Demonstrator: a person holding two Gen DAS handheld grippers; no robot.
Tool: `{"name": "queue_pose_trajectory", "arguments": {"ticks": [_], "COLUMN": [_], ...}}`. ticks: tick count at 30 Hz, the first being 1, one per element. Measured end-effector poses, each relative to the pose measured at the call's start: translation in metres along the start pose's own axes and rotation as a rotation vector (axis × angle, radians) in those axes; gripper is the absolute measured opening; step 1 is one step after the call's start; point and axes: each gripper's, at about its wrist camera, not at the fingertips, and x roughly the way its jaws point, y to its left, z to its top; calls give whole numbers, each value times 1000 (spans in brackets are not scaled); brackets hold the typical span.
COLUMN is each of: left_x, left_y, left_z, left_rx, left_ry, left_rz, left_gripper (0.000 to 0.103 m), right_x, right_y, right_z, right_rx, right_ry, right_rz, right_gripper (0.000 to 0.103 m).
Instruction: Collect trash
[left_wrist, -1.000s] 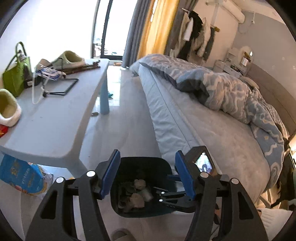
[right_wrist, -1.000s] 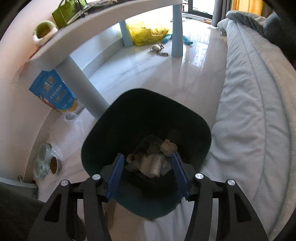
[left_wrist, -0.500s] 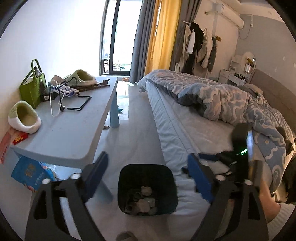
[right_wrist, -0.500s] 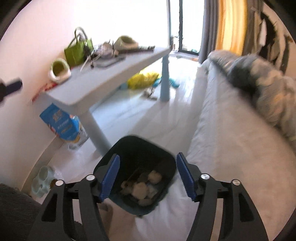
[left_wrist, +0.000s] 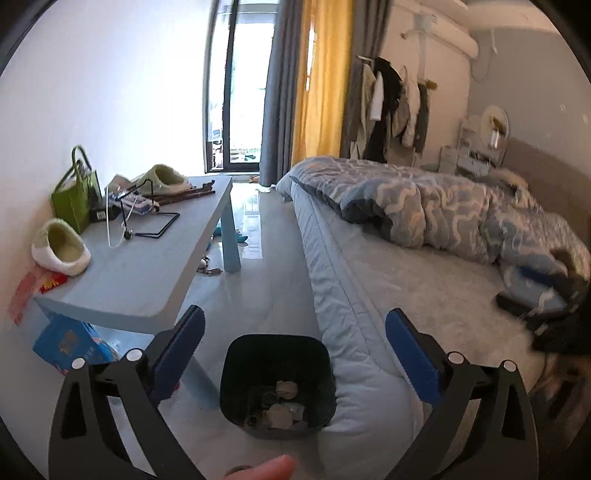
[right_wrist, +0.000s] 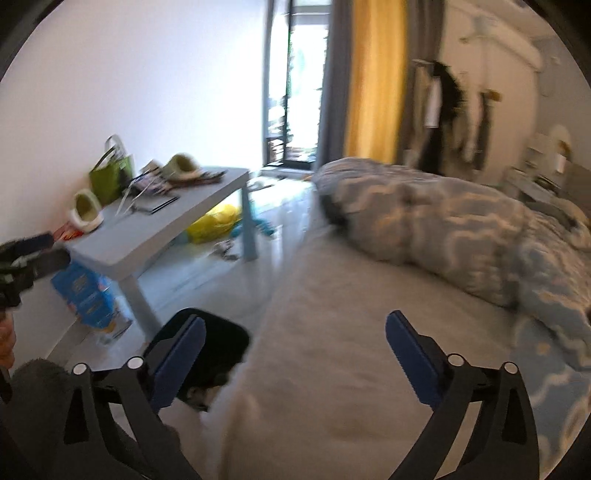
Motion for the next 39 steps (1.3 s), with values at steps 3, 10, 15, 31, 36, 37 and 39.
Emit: {"name": "queue_pose_trajectory", "arguments": {"ticks": [3,10,15,31,36,37,39], "left_x": [-3,-2,-2,5,5,6,7], "left_y": [-12,-38,-47,-51,-51,-52,-53], "left_z": [-6,-21,-25,-34,-34,-35,-36], "left_rx": [16,71,75,67,70,71,72], "left_ry": [-10,-35,-37,1,3,4,6], "left_rz": [-8,13,-8,-22,-21,-21,-22], "left_gripper": [100,100,100,100,100,100,100], "right_x": [-29,-77,-89,-89,-89,-88,-88], "right_y": [-32,-93,-115,-121,-123,-124,-126], "right_z": [-9,-42,-62,-71,-73,-74,-75], "right_rx": [33,105,153,169,183,186,190], "right_ry": [-31,-48,-55,-42,-47,-47,-47], "right_rz": [-69,-162,-155,-82,-78,-78,-78], "right_gripper": [100,100,100,100,100,100,100]}}
